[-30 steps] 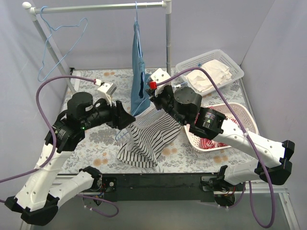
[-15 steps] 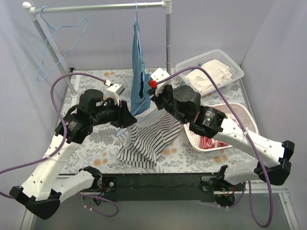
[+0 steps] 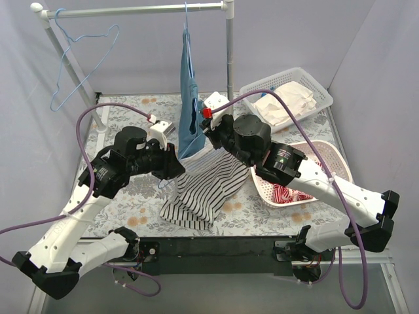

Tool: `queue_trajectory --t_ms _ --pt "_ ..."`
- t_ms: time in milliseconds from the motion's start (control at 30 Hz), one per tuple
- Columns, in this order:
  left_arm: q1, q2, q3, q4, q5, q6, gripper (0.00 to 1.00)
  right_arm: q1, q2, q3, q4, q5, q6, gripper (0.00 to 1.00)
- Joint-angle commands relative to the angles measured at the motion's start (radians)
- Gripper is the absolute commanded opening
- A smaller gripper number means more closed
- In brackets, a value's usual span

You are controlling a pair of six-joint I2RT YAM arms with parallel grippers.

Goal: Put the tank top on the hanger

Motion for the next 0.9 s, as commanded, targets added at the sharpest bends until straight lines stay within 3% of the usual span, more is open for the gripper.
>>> queue_trajectory --t_ms 0,67,200,300,400,433,533,667,867 --pt "-0.027 -0.033 -0.028 0.028 -0.037 -0.001 0.11 0.0 -0.001 0.035 0.028 -0.03 0.036 0.01" --pt "-0.034 -0.064 -0.057 0.069 -0.033 -0.008 0.01 0.0 -0.003 0.035 0.017 -0.035 0.042 0.01" --pt "-0.035 -0.11 -0.094 0.102 -0.022 -0.025 0.0 0.0 -0.012 0.018 0.009 -0.027 0.045 0.01" --pt "-0.035 -0.13 -0.112 0.109 -0.034 -0.031 0.0 -0.001 -0.023 0.009 0.008 -0.03 0.056 0.08" --pt "-0.035 -0.14 -0.118 0.108 -0.037 -0.048 0.0 0.0 -0.03 0.001 0.002 -0.047 0.068 0.27" --pt "-0.035 -0.144 -0.12 0.108 -0.037 -0.057 0.0 0.0 -0.033 -0.003 -0.005 -0.056 0.071 0.4" --pt "-0.035 -0.159 -0.138 0.109 -0.039 -0.079 0.0 0.0 -0.049 -0.014 -0.012 -0.087 0.085 0.62" --pt "-0.035 -0.191 -0.184 0.122 -0.03 -0.103 0.0 0.0 -0.067 -0.028 -0.02 -0.118 0.107 0.77" --pt "-0.035 -0.239 -0.223 0.106 -0.043 -0.143 0.0 0.0 -0.102 -0.045 -0.018 -0.11 0.148 0.84"
